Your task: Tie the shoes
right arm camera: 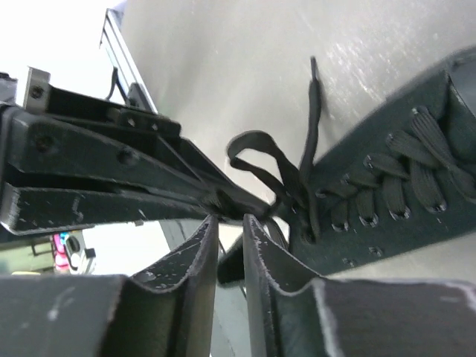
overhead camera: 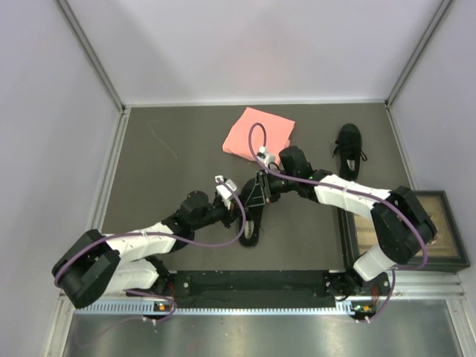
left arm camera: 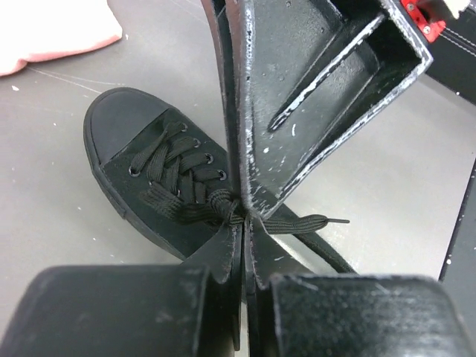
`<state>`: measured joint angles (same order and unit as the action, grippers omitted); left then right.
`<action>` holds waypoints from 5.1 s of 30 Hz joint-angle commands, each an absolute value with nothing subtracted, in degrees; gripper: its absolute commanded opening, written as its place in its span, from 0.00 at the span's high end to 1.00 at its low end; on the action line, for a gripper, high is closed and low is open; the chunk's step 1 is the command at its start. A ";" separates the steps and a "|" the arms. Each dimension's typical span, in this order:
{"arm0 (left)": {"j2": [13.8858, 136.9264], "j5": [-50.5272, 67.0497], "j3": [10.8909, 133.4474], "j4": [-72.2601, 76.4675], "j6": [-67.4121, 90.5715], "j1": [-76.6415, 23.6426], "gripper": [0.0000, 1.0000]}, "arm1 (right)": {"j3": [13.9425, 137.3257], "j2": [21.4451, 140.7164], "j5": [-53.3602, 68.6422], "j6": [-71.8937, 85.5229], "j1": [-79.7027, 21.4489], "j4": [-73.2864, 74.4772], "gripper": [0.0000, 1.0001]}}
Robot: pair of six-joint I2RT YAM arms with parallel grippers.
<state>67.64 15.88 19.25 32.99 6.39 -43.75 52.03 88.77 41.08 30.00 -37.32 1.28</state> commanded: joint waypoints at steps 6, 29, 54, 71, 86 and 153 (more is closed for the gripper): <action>67.76 18.11 21.88 32.70 1.76 -43.68 1.00 | 59.15 86.57 41.67 19.97 -34.28 10.10 0.69; 68.82 18.37 23.20 30.67 -1.40 -43.68 1.00 | 67.76 93.95 38.76 19.50 -39.99 21.00 0.64; 68.47 17.40 23.64 28.83 -2.81 -43.68 1.00 | 70.49 97.21 39.81 24.70 -40.43 24.08 0.94; 40.60 17.03 21.36 4.30 -8.35 -41.31 0.41 | 64.78 93.52 40.95 25.39 -38.59 19.52 1.00; 57.12 24.61 19.16 29.26 -16.08 -42.10 0.51 | 60.21 92.46 44.47 29.79 -35.16 14.86 1.00; 63.72 18.10 19.69 26.10 -25.75 -46.67 1.00 | 72.07 100.80 34.63 10.46 -36.30 28.56 0.78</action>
